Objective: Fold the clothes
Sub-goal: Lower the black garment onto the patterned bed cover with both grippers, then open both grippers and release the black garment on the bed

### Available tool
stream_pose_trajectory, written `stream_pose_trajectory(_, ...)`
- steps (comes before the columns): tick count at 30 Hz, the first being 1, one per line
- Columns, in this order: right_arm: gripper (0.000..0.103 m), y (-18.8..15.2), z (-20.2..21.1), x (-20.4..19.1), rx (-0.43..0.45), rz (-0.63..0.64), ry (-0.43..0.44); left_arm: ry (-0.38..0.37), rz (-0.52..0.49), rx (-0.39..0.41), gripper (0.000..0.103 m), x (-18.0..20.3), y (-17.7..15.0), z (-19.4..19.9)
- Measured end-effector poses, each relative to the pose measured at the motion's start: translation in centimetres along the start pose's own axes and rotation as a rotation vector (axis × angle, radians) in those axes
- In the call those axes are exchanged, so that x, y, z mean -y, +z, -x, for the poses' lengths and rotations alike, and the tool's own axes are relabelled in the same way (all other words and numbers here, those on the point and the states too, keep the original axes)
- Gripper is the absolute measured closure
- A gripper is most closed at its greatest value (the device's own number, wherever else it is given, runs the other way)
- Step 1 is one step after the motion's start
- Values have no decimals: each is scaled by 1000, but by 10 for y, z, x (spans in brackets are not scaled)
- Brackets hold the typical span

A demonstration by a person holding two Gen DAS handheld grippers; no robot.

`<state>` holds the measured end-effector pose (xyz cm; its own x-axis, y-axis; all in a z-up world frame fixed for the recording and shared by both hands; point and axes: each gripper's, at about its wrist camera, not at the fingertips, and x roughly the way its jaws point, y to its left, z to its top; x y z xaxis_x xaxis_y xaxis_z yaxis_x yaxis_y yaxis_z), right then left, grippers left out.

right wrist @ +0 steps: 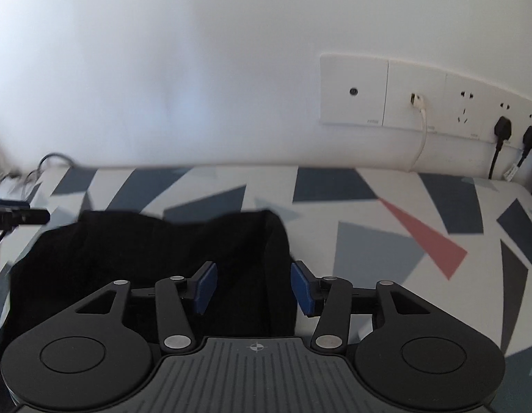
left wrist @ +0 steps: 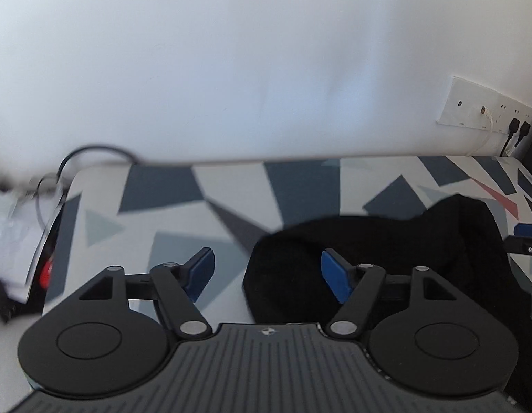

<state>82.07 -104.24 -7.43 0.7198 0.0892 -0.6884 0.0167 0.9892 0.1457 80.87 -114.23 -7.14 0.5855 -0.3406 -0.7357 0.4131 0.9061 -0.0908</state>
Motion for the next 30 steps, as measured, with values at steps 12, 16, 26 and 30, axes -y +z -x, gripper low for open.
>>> stream_pose_trajectory(12, 64, -99, 69, 7, -208, 70, 148, 42, -14, -198, 33, -6, -138, 75)
stream_pose_trajectory(16, 64, -115, 75, -7, -251, 133, 139, 104, -79, -198, 33, 9, -154, 83)
stream_pose_trajectory(26, 69, -125, 103, 9, -153, 40, 17, 131, -45, -188, 35, 5, -166, 98)
stream_pose_trajectory(30, 72, -137, 103, 10, -172, 85, -38, 144, -58, -188, 35, 1, -171, 104)
